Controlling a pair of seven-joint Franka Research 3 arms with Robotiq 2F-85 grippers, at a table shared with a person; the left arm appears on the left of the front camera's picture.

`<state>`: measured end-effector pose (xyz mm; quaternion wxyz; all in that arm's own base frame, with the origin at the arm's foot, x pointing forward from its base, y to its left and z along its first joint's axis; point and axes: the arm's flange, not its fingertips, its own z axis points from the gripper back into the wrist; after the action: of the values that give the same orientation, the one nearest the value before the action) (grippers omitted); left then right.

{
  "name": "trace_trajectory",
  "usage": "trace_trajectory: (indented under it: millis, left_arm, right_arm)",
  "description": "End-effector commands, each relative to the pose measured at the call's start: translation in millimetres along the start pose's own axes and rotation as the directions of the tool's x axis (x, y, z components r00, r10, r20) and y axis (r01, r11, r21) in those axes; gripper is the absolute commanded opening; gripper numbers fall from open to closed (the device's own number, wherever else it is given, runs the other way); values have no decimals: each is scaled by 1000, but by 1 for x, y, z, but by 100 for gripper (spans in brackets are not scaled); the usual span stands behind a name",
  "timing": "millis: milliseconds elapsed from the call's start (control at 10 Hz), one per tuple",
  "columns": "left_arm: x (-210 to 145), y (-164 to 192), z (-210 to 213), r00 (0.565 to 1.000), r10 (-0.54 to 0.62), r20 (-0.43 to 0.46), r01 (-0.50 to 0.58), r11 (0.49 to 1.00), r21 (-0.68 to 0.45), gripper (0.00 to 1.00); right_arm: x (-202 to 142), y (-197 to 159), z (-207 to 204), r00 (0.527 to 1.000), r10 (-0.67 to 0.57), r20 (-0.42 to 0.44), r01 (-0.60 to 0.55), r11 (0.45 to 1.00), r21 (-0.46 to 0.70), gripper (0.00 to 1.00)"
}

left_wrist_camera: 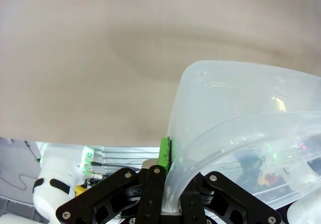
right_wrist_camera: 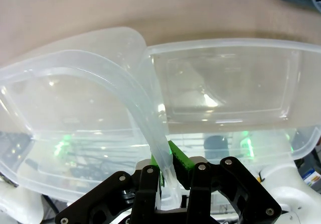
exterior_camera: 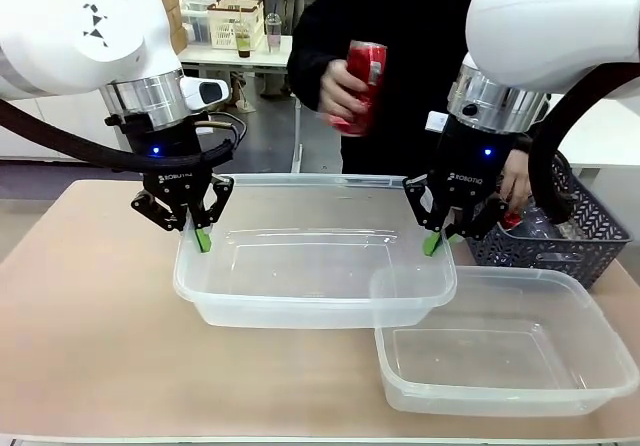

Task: Sort the waste into each basket.
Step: Offer the picked Organizing box to the human.

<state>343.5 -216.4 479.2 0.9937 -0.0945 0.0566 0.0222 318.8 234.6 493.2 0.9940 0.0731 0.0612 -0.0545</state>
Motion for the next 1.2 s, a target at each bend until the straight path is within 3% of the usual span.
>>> trace_trajectory:
  millis: [0,1100]
  left_arm:
    - [2,3,7,1000,18,18,-18,1000,-11,3]
    - [2,3,7,1000,18,18,-18,1000,-11,3]
  right_arm:
    - [3,2,2,1000,1,2,-1,1000,5,6]
    - [3,2,2,1000,1,2,-1,1000,5,6]
